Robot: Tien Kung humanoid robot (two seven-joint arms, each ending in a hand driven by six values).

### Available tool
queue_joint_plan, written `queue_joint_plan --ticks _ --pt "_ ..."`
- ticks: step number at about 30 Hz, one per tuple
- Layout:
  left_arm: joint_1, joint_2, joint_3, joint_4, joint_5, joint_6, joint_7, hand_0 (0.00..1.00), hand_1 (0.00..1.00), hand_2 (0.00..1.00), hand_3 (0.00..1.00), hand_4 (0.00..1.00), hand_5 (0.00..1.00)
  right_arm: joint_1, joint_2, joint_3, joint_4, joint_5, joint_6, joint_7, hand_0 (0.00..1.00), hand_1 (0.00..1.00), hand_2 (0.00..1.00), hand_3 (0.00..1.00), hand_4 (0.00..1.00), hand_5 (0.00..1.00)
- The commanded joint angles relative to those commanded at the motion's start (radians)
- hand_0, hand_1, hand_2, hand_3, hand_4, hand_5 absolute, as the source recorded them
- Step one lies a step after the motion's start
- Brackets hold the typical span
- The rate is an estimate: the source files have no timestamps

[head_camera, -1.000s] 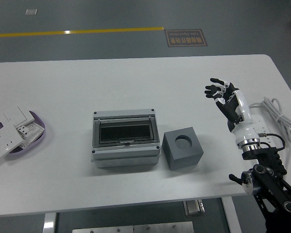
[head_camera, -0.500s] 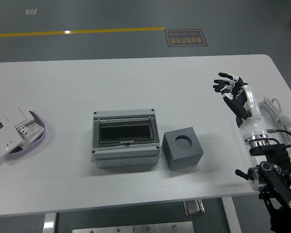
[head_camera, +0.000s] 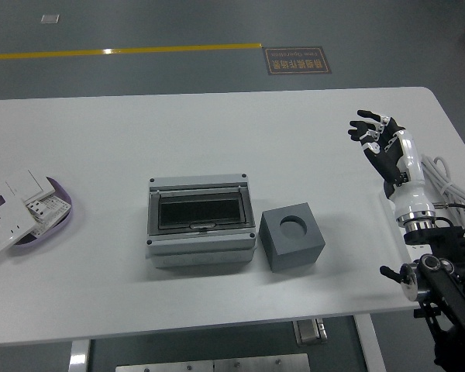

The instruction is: Pick up the cylinder from the cube,place it in the box,flap close box

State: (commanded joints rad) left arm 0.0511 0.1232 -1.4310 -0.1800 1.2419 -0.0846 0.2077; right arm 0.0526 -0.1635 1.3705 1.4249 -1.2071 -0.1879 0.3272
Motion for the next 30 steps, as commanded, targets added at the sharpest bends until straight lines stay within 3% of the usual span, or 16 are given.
queue_joint_plan --ticks 18,30 --pt "0.000 -0.008 -0.004 0.000 -0.003 0.003 0.006 0.634 0.666 0.590 0.653 0.720 0.285 0.004 0.002 0.037 0.012 -0.123 -0.010 -0.046 0.657 0.592 0.611 0.649 0.679 0.444" --pt "0.001 -0.013 -0.004 0.000 -0.012 0.005 0.006 0.634 0.666 0.590 0.652 0.720 0.288 0.007 0.002 0.042 0.011 -0.125 -0.010 -0.049 0.656 0.591 0.611 0.649 0.677 0.443"
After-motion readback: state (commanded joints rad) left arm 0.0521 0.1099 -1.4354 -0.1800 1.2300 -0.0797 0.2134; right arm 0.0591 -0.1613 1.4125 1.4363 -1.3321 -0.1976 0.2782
